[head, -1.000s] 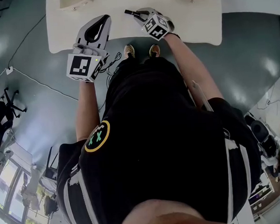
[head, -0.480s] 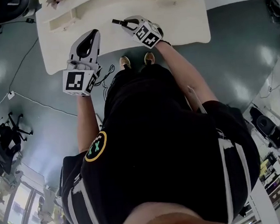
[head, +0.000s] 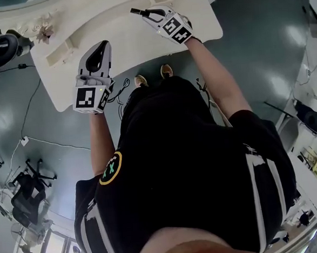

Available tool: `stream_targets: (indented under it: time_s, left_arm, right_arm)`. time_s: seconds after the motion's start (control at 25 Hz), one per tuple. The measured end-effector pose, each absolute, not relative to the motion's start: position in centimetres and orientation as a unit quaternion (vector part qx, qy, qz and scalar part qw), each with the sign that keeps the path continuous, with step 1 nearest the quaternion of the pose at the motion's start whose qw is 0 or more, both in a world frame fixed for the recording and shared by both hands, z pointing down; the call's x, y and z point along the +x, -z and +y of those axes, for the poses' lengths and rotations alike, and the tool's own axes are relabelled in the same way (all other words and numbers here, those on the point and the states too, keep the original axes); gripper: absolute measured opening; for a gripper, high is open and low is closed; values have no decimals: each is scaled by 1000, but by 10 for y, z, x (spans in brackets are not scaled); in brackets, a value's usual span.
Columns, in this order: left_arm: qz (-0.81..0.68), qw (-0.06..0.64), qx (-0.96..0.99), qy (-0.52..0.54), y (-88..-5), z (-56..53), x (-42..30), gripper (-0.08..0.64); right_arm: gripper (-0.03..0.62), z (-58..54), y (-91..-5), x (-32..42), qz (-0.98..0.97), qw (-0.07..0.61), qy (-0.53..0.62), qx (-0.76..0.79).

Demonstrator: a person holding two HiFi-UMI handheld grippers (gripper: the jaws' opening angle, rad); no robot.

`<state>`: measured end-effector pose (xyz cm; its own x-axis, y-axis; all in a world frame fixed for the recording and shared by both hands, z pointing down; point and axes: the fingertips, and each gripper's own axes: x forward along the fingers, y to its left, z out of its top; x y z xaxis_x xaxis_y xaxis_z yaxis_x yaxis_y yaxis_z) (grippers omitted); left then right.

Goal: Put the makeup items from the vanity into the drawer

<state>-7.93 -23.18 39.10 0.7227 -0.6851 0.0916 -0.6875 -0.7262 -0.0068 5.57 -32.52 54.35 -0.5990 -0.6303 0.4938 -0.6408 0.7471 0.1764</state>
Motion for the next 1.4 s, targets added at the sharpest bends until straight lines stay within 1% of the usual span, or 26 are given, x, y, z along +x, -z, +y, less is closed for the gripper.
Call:
stream_targets:
  time_s: [0.2, 0.32, 0.76, 0.84, 1.08, 1.24, 1.32, 1.4]
  left_arm:
    - [-362, 14, 931, -45, -389, -232, -72, 28]
    - [-368, 16, 928, -49, -391, -232, -78, 28]
    - [-390, 15, 919, -57, -391, -235, -92, 28]
    - [-394, 15, 917, -58, -391, -235, -93, 28]
    - [-401, 19, 914, -60, -393, -235, -93, 28]
    - [-398, 20, 915, -60, -394, -235, -87, 28]
    - [-397, 19, 916, -59, -393, -235, -85, 28]
    - [-397, 18, 916, -58, -393, -236, -85, 28]
  right_arm:
    - [114, -352, -545, 134, -855, 299, -21, 422]
    - [114, -361, -553, 157, -842, 313, -29, 438]
    - [114, -380, -572, 161, -837, 331, -40, 433]
    - [114, -381, -575, 163, -839, 346, -33, 418]
    - [117, -386, -583, 174, -835, 420, 6, 355]
    - [135, -400, -578, 184, -816, 420, 6, 398]
    - [181, -401, -574, 185, -814, 416, 5, 406]
    - [183, -402, -573, 184, -816, 408, 3, 410]
